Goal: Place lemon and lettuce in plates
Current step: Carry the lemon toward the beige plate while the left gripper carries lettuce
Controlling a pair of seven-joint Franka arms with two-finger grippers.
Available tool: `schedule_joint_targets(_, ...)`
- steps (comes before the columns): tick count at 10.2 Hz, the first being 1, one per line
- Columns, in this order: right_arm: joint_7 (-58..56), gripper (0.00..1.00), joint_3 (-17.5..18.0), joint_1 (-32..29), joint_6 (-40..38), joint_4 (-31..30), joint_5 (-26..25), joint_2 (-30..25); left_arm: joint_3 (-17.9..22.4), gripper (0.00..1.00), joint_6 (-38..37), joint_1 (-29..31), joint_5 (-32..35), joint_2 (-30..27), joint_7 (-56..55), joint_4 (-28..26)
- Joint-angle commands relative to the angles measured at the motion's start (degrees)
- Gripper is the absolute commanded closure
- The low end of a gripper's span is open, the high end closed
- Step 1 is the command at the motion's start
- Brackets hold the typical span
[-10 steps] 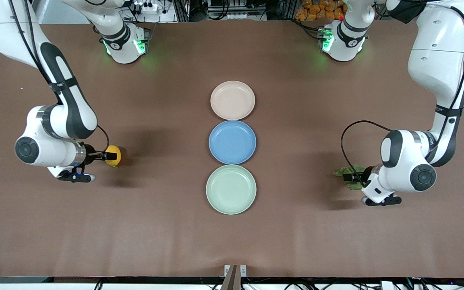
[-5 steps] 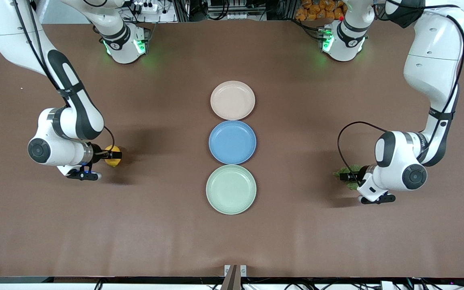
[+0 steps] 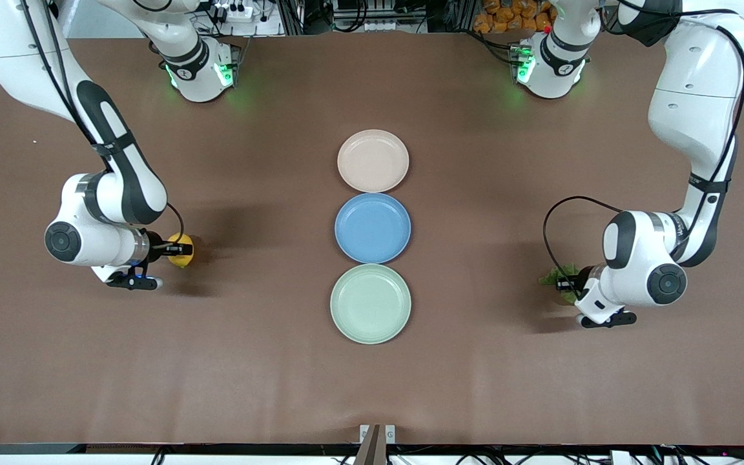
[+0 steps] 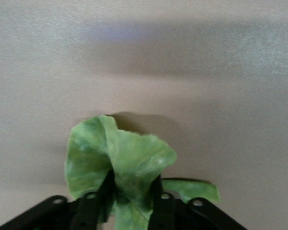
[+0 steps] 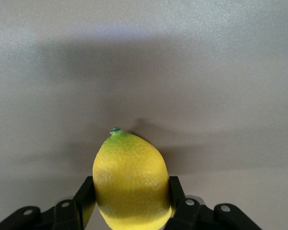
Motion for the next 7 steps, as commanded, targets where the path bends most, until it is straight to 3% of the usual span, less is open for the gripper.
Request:
schedule_joint_targets(1, 0.7, 1.0, 0.9, 0.8, -10.0, 5.6, 1.4, -1.8, -0.4, 1.0, 1.1, -0.7, -0.6, 0.1, -1.2, 0.2)
schedule_joint_targets(4, 8.2, 1.0, 4.4, 4.2, -16.1, 8.1, 5.7, -4.8, -0.8, 1.0, 0.9, -1.1, -0.4, -2.0, -1.1, 0.5)
schedule_joint_targets(7, 25.8, 1.0, 12.9, 8.8, -16.9, 7.6, 10.7, -6.4, -1.2, 1.0, 0.9, -4.1, -0.4, -5.1, -1.7, 1.3)
